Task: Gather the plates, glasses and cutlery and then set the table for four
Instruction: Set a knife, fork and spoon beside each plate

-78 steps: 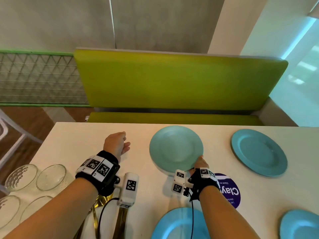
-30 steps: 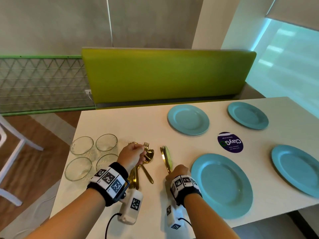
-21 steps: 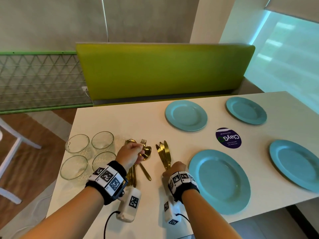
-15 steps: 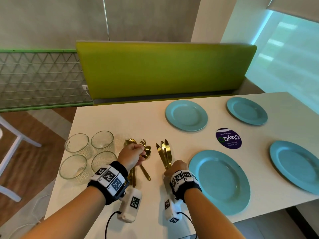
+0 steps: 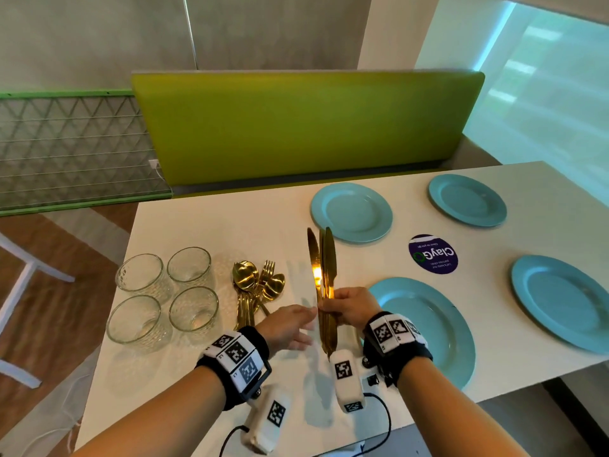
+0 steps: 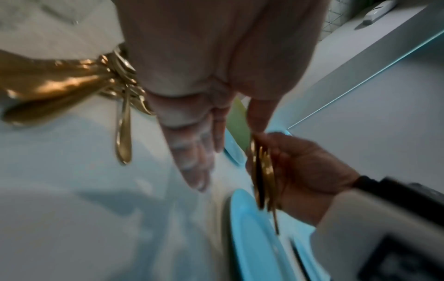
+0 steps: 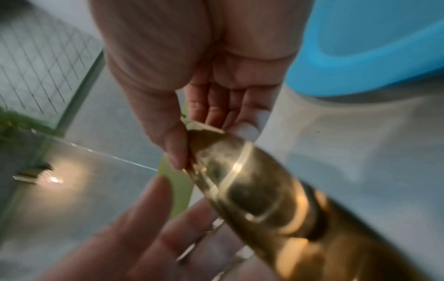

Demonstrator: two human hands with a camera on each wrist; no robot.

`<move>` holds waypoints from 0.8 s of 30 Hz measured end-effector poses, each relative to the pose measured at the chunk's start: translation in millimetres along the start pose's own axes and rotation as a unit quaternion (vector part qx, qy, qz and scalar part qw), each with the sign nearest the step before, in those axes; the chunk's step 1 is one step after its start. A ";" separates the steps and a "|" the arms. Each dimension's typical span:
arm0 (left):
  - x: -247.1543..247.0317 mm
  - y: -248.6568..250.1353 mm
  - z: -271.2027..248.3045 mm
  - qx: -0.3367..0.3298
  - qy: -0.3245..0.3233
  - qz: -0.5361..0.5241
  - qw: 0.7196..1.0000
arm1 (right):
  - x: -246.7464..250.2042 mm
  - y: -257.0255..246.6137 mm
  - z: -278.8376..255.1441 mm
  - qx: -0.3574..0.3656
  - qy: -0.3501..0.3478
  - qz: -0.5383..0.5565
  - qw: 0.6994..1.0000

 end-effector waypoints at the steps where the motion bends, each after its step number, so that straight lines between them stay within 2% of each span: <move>1: -4.7 3.0 -2.6 -0.006 -0.037 -0.025 0.999 | -1.2 -4.1 -3.5 0.008 -0.012 0.029 0.999; 3: -11.1 9.7 -7.6 -0.023 -0.092 -0.069 0.993 | -3.5 -8.6 -10.1 0.017 -0.025 0.064 0.997; 5: -13.4 13.5 -10.1 -0.048 -0.106 -0.061 0.991 | -3.5 -7.2 -14.1 0.014 -0.028 0.083 0.996; 13: -15.9 7.9 -10.7 -0.071 -0.066 -0.044 0.994 | -4.4 -4.0 -24.5 0.032 -0.002 0.060 0.998; 24: -11.1 1.5 -16.1 -0.040 -0.052 -0.097 0.993 | -11.1 -8.4 -33.1 0.022 0.000 0.049 0.999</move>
Point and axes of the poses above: each hand's wrist, its own z-axis towards the middle knuckle, its own x-axis out of the back of the hand, y = z × x, the point moved 3 cm from there along z, towards the middle knuckle, and after that the axes turned 5 degrees about x, right-handed, at the moved point
